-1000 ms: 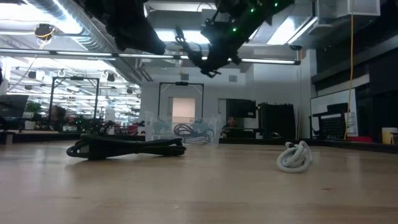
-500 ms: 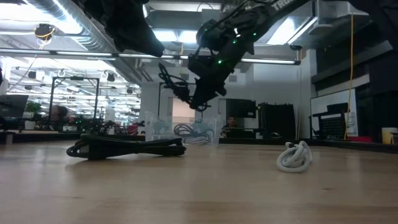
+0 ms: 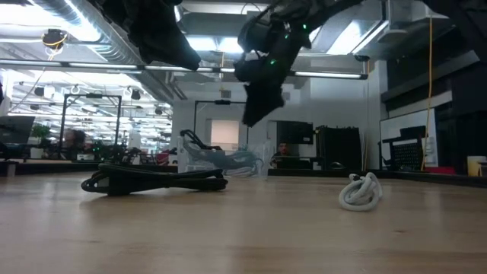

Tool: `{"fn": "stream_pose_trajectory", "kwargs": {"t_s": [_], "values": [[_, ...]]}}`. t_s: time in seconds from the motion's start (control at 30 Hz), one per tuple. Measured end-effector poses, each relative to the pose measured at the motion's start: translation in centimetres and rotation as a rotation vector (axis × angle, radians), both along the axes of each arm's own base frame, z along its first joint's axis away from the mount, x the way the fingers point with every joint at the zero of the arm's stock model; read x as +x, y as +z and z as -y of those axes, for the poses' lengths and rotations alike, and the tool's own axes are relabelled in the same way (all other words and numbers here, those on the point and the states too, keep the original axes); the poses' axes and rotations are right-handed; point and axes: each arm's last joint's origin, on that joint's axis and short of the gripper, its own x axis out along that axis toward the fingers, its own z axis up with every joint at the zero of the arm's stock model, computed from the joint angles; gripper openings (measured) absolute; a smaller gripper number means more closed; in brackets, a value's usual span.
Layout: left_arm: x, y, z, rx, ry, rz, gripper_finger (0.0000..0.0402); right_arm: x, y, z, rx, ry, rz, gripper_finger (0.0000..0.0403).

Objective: Pick and place USB-C Cables
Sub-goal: Put the white charger cable into the transparent bin

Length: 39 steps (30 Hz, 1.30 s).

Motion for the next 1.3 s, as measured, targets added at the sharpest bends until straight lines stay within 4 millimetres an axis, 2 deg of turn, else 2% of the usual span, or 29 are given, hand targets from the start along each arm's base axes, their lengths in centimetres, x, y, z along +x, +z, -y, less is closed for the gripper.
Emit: {"fn": "stream_pose_trajectory", "kwargs": {"t_s": [0.17, 0.3, 0.37, 0.47, 0.57, 0.77, 0.9, 1.07, 1.3], "values": [[0.0, 0.0, 0.0, 0.0, 0.0, 0.0, 0.0105, -2.5, 1.4, -2.0, 0.15, -0.113, -0.292, 0.0153], [0.0, 0.0, 0.0, 0.0, 0.001, 0.0, 0.0105, -4.7, 2.1, -5.2, 0.208, -0.117, -0.564, 0.015], [0.0, 0.0, 0.0, 0.0, 0.001, 0.0, 0.0105, -5.5, 2.2, -6.9, 0.168, -0.099, -0.692, 0.015], [0.0, 0.0, 0.0, -0.007, 0.005, 0.003, 0.0105, -5.5, 2.1, -9.2, 0.058, -0.024, -0.702, 0.0149], [0.0, 0.0, 0.0, -0.061, 0.034, 0.02, 0.0105, -6.2, 2.2, -11.8, 0.043, 0.024, -0.721, 0.0149], [0.0, -0.1, 0.1, -0.127, 0.013, 0.019, 0.0105, -9.8, 2.1, -16.5, -0.03, 0.112, -0.763, 0.0149], [0.1, 0.0, 0.1, -0.147, 0.025, 0.041, 0.0105, -12.6, 0.9, -18.4, -0.044, 0.104, -0.681, 0.0149], [0.1, 0.1, 0.1, -0.157, 0.036, 0.045, 0.0105, -14.9, -1.9, -20.0, 0.013, 0.147, -0.418, 0.0149], [0.1, 0.1, 0.1, -0.155, 0.042, 0.054, 0.0105, -13.2, -3.4, -21.9, -0.003, 0.447, 0.115, 0.0149]]}}
